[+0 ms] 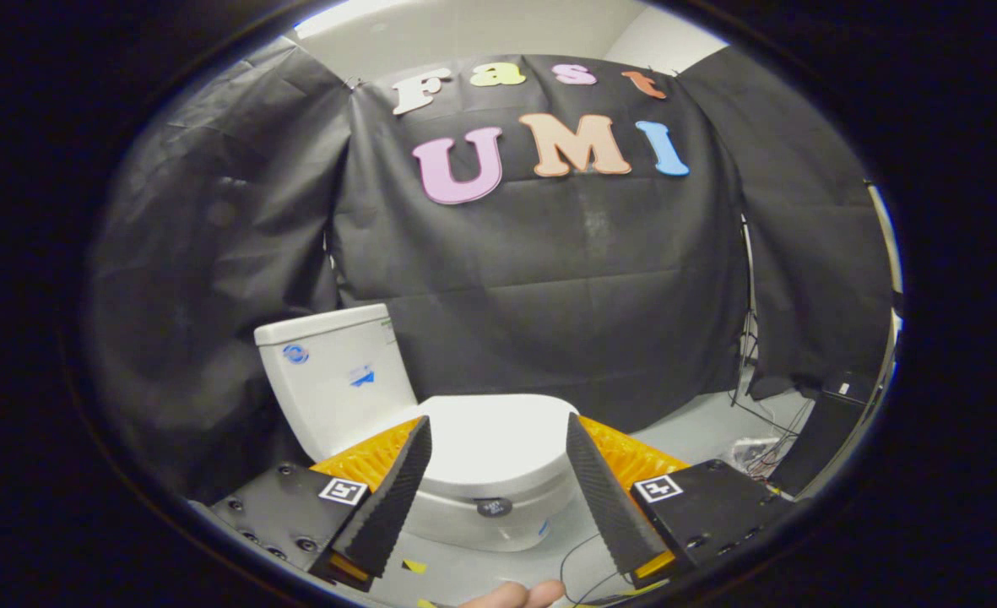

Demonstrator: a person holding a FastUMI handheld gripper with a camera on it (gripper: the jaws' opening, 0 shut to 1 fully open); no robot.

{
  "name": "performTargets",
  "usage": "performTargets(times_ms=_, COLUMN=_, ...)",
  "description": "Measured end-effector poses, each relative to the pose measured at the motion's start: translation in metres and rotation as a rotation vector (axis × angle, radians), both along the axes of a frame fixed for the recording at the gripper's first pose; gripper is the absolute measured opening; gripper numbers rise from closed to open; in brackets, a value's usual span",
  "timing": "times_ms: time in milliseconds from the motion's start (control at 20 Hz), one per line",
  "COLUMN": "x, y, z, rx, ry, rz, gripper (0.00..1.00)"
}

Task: Open the toilet lid.

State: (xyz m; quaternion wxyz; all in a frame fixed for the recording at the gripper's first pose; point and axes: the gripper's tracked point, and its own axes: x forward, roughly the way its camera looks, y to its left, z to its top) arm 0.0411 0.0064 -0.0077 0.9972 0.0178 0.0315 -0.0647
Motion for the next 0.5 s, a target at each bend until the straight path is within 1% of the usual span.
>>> performTargets(times_ms=150, x=0.023, y=-0.002, z=-0.038, rx=0.051, ry=0.050, rz=-0.080, gripper=0.99)
performTargets(times_ms=300, x=0.040, y=0.023, z=-0.073, rx=0.139, ry=0.030, rz=-0.072, gripper=0.99)
performTargets(times_ms=400, x=0.051, y=0.037, z=-0.096, rx=0.203, ry=0.050, rz=-0.034, gripper=0.99)
performTargets(times_ms=450, x=0.056, y=0.041, z=-0.106, rx=0.217, ry=0.071, rz=-0.022, gripper=0.99)
performTargets(times_ms=500, x=0.060, y=0.038, z=-0.112, rx=0.213, ry=0.080, rz=-0.032, gripper=0.99)
